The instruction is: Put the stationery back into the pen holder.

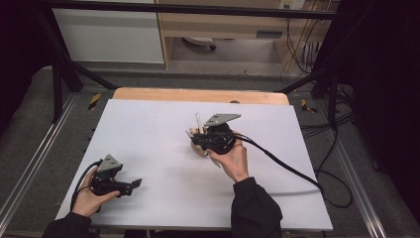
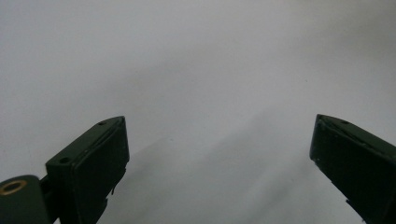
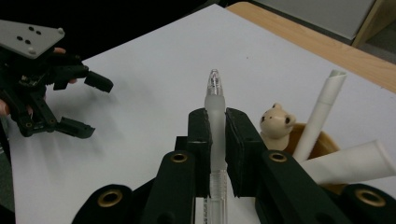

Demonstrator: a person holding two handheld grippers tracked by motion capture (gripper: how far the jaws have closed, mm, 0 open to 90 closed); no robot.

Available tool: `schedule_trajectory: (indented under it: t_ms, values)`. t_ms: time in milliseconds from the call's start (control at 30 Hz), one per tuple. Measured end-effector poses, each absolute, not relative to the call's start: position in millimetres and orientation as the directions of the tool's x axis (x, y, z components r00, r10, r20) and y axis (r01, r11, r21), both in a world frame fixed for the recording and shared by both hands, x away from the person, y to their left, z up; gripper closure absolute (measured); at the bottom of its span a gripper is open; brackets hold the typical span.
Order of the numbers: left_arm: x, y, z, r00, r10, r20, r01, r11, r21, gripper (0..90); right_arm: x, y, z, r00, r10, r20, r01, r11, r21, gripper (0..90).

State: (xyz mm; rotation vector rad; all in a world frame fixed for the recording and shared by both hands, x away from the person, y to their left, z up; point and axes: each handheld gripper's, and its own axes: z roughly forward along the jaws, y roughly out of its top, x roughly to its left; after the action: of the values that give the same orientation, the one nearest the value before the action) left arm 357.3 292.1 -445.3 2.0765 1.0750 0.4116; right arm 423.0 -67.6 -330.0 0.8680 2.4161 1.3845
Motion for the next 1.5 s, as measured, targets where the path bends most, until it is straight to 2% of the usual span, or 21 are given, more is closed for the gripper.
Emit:
schedule_trajectory:
  t_ms: [400,833,1500]
  values:
    - [357,292,-445,0.598,0.8,-0.054,0.561,-0.37,0.74,4.6,437,-75,-320,-0.746,0.66,0.089,0.355,0.282,0.891,81.0]
    - [357,292,-445,0.598,0.799,-0.054,0.561,-0.37,0.74,4.6,461,-71,-326,-0.681,0.723,0.115,0.323,0.155,0.934,81.0]
    - [358,292,-446,0.6,0.798,-0.057,0.562,-0.37,0.74,4.6,495,-59,-349,-0.659,0.732,0.174,0.303,0.046,0.952,81.0]
